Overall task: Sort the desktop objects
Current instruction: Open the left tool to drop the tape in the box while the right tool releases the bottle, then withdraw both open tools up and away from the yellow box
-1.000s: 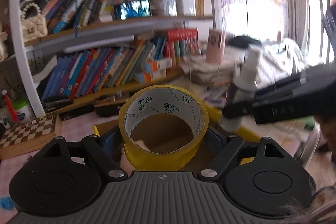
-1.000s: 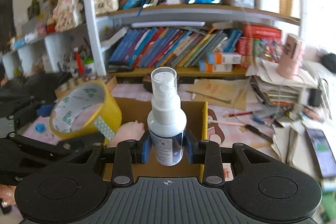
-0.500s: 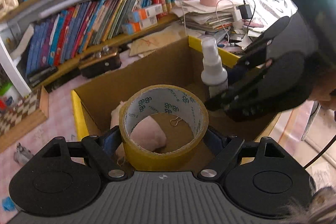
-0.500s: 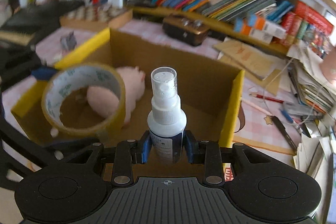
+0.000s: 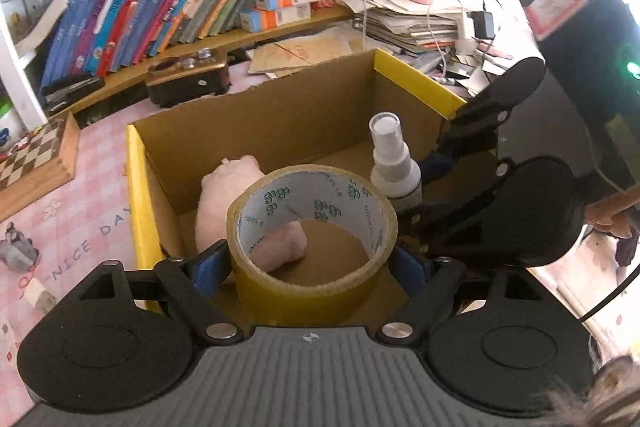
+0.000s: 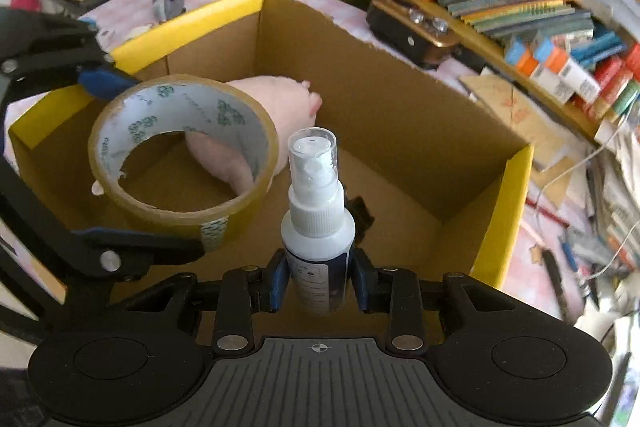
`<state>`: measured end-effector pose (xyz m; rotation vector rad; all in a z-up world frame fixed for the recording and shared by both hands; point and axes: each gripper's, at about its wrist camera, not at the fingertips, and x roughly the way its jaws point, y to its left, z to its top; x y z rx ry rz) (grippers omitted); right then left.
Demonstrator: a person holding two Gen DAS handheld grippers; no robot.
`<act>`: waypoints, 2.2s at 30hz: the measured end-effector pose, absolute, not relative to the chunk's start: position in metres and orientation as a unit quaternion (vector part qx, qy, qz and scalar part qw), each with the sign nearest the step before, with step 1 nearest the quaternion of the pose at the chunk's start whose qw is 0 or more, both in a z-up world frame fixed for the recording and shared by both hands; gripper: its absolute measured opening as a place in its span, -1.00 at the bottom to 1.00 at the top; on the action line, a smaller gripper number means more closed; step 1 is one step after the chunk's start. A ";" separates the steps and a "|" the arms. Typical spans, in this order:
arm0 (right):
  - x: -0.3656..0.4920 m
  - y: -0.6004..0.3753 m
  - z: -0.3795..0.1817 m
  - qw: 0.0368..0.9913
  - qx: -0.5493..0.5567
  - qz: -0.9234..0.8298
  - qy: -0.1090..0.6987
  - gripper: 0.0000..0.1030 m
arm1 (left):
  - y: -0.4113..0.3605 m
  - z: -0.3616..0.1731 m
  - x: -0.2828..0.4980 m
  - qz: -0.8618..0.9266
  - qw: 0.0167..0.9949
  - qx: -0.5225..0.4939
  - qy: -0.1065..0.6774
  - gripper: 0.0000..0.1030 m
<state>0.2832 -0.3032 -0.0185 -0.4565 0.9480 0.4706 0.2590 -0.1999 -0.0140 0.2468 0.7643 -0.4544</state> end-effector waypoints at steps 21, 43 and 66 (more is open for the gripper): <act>0.259 -0.328 0.026 0.894 -0.133 0.194 0.381 -0.28 | -0.171 0.036 0.198 -0.174 0.948 0.076 0.255 0.86; 0.158 -0.347 0.061 0.956 -0.005 0.063 0.285 -0.14 | -0.101 0.058 0.133 -0.099 0.972 -0.023 0.211 0.95; 0.059 -0.266 0.032 0.950 0.046 0.000 0.310 -0.14 | -0.027 0.031 0.056 -0.110 0.963 -0.023 0.244 0.96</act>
